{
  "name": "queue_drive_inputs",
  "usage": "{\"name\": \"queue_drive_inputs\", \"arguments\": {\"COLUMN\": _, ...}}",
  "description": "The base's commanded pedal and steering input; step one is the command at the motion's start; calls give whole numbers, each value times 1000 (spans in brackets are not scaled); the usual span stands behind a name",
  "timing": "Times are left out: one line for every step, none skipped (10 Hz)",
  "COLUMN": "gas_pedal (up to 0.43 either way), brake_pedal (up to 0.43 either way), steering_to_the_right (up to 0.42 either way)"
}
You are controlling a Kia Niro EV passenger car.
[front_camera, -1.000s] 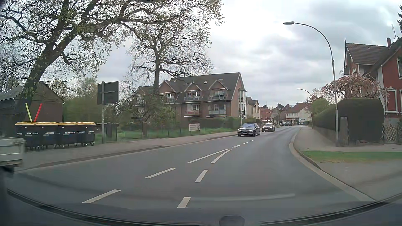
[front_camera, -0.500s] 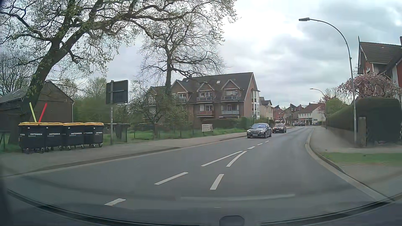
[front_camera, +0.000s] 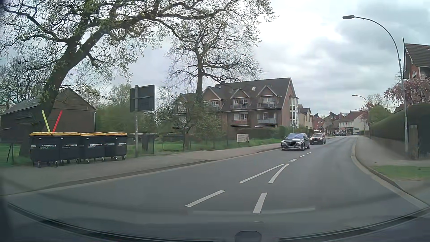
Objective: Follow the waypoints while adhering to traffic rules and regulations
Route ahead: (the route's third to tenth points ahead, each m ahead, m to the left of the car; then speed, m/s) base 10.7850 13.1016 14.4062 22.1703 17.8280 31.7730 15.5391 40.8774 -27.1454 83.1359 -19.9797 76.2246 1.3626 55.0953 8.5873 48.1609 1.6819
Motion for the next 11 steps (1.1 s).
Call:
{"name": "queue_drive_inputs", "arguments": {"gas_pedal": 331, "brake_pedal": 6, "steering_to_the_right": -564}}
{"name": "queue_drive_inputs", "arguments": {"gas_pedal": 339, "brake_pedal": 0, "steering_to_the_right": -593}}
{"name": "queue_drive_inputs", "arguments": {"gas_pedal": 339, "brake_pedal": 0, "steering_to_the_right": -614}}
{"name": "queue_drive_inputs", "arguments": {"gas_pedal": 339, "brake_pedal": 6, "steering_to_the_right": -632}}
{"name": "queue_drive_inputs", "arguments": {"gas_pedal": 339, "brake_pedal": 0, "steering_to_the_right": -675}}
{"name": "queue_drive_inputs", "arguments": {"gas_pedal": 331, "brake_pedal": 6, "steering_to_the_right": -729}}
{"name": "queue_drive_inputs", "arguments": {"gas_pedal": 331, "brake_pedal": 6, "steering_to_the_right": -756}}
{"name": "queue_drive_inputs", "arguments": {"gas_pedal": 331, "brake_pedal": 0, "steering_to_the_right": -765}}
{"name": "queue_drive_inputs", "arguments": {"gas_pedal": 268, "brake_pedal": 0, "steering_to_the_right": -765}}
{"name": "queue_drive_inputs", "arguments": {"gas_pedal": 220, "brake_pedal": 6, "steering_to_the_right": -776}}
{"name": "queue_drive_inputs", "arguments": {"gas_pedal": 197, "brake_pedal": 0, "steering_to_the_right": -795}}
